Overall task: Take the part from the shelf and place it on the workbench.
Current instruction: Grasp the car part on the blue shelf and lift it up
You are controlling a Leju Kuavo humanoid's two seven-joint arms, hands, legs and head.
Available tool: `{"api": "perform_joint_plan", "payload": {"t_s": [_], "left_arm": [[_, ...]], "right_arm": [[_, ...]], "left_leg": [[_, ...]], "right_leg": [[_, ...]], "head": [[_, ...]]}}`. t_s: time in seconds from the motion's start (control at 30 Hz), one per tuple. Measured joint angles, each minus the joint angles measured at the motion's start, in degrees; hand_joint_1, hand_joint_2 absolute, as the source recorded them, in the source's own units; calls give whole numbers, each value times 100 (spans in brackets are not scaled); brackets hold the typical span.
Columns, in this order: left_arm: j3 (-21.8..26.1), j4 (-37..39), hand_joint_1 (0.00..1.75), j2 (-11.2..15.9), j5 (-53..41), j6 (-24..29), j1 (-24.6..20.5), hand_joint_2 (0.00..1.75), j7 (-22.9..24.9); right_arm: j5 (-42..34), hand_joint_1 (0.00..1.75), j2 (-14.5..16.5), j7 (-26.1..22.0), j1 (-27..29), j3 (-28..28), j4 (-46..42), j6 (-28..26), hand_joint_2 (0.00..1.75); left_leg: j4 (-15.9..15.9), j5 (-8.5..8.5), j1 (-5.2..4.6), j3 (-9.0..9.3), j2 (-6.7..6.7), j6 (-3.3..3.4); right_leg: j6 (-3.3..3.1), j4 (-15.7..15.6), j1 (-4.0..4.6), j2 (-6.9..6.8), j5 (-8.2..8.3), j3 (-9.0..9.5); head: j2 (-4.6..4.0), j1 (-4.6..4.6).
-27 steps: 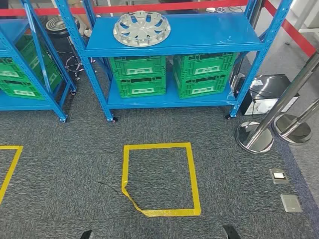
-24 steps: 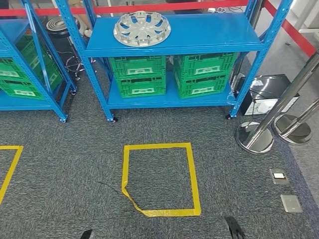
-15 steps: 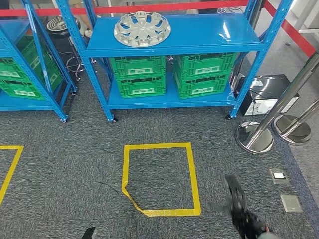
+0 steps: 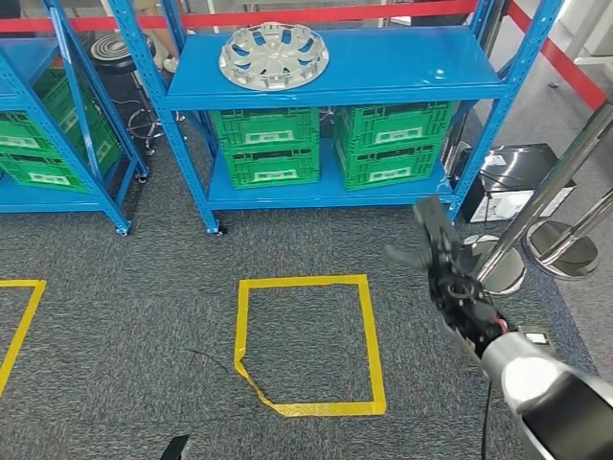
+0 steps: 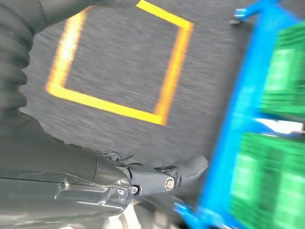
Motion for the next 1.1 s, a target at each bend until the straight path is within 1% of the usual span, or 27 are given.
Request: {"api": "perform_joint_plan", "payload": {"t_s": [0.1, 0.2, 0.23, 0.33, 0.57, 0.7, 0.73, 0.77, 0.83, 0.87, 0.9, 0.93, 0.97, 1.0, 1.03, 1.07, 1.1], "left_arm": [[-149, 20, 0, 8, 113, 27, -29, 175, 15], [-329, 51, 0, 15, 209, 29, -44, 44, 37], [-382, 60, 0, 17, 239, 22, -45, 0, 38], [-496, 83, 0, 23, 308, -13, -36, 0, -4], [-695, 113, 0, 25, 320, -87, -17, 0, -64], [-790, 134, 0, 25, 318, -133, 21, 0, -49], [-813, 142, 0, 31, 325, -139, 31, 0, -36], [-833, 151, 0, 37, 337, -154, 37, 0, -17], [-859, 170, 0, 50, 359, -220, 49, 0, 22], [-867, 176, 0, 53, 367, -262, 54, 0, 37], [-874, 181, 0, 62, 379, -299, 58, 0, 48], [-879, 185, 0, 74, 402, -327, 61, 0, 54], [-882, 190, 0, 90, 432, -349, 62, 0, 52], [-882, 194, 0, 107, 472, -364, 65, 0, 40], [-882, 199, 0, 121, 510, -375, 73, 0, 15], [-882, 204, 0, 133, 546, -381, 84, 0, -23], [-881, 208, 0, 145, 585, -384, 98, 0, -67]], "right_arm": [[333, 0, -1, -101, -232, -1, -248, -60, 175], [652, 0, -1, -170, -388, -1, -516, -73, 175], [740, 0, -1, -191, -433, -1, -594, -66, 131], [910, 0, -1, -245, -495, 2, -785, -2, 0], [1109, 0, -1, -328, -488, 14, -1122, 17, 0], [1248, 0, -13, -356, -361, -8, -1400, 16, 0], [1298, 0, -20, -363, -304, -20, -1476, 21, 0], [1349, 0, -26, -383, -249, -32, -1542, 34, 0], [1476, 0, -30, -511, -168, -65, -1638, 119, 0], [1551, 0, -27, -616, -154, -83, -1662, 188, 0], [1624, 0, -15, -721, -149, -97, -1677, 262, 0], [1682, 0, 7, -805, -142, -103, -1681, 321, 0], [1725, 0, 35, -865, -120, -107, -1681, 367, 0], [1755, 0, 68, -899, -77, -107, -1680, 397, 0], [1775, 0, 94, -921, -25, -108, -1680, 419, 0], [1794, 0, 118, -937, 21, -111, -1679, 437, 0], [1813, 0, 137, -947, 53, -114, -1679, 452, 0]], "left_leg": [[0, 0, 0, -2, 0, 0], [0, 1, 0, -7, 1, 0], [0, 1, 0, -8, 1, 0], [0, 1, 0, -9, 0, 0], [0, 1, 0, -11, 0, 0], [0, 1, 0, -11, 0, -1], [-5, -2, -10, -15, 2, 19], [-38, -19, -6, -5, 2, 58], [-159, -39, 21, 81, 0, 150], [-221, -47, 49, 138, 0, 178], [-256, -42, 65, 185, 6, 185], [-267, -48, 79, 208, 15, 181], [-267, -58, 100, 222, 20, 166], [-265, -76, 130, 240, 21, 139], [-262, -103, 168, 267, 13, 98], [-254, -137, 215, 302, 2, 45], [-236, -181, 266, 343, -10, -22]], "right_leg": [[0, 0, 0, 0, 0, -2], [-1, 1, 0, 3, 1, -8], [-1, 1, 0, 3, 1, -8], [-1, 1, 0, 1, 1, -8], [-1, 1, 0, 1, 1, -12], [-1, 0, 0, 2, 1, -13], [15, 7, -2, 3, 25, -2], [43, 30, -3, 5, 59, 5], [101, 153, 1, -5, 93, -54], [113, 312, 1, -14, 39, -151], [125, 562, -6, -24, -72, -307], [139, 894, -27, -30, -213, -495], [168, 1253, -57, -33, -349, -712], [209, 1535, -96, -38, -430, -898], [260, 1648, -144, -46, -411, -1004], [328, 1550, -200, -58, -277, -1008], [409, 1254, -264, -73, -51, -914]], "head": [[0, 0], [0, -1], [0, -1], [0, -1], [0, -1], [0, -1], [0, -2], [0, -1], [0, 1], [0, 4], [0, 5], [0, 7], [0, 8], [0, 8], [0, 8], [0, 9], [0, 9]]}}
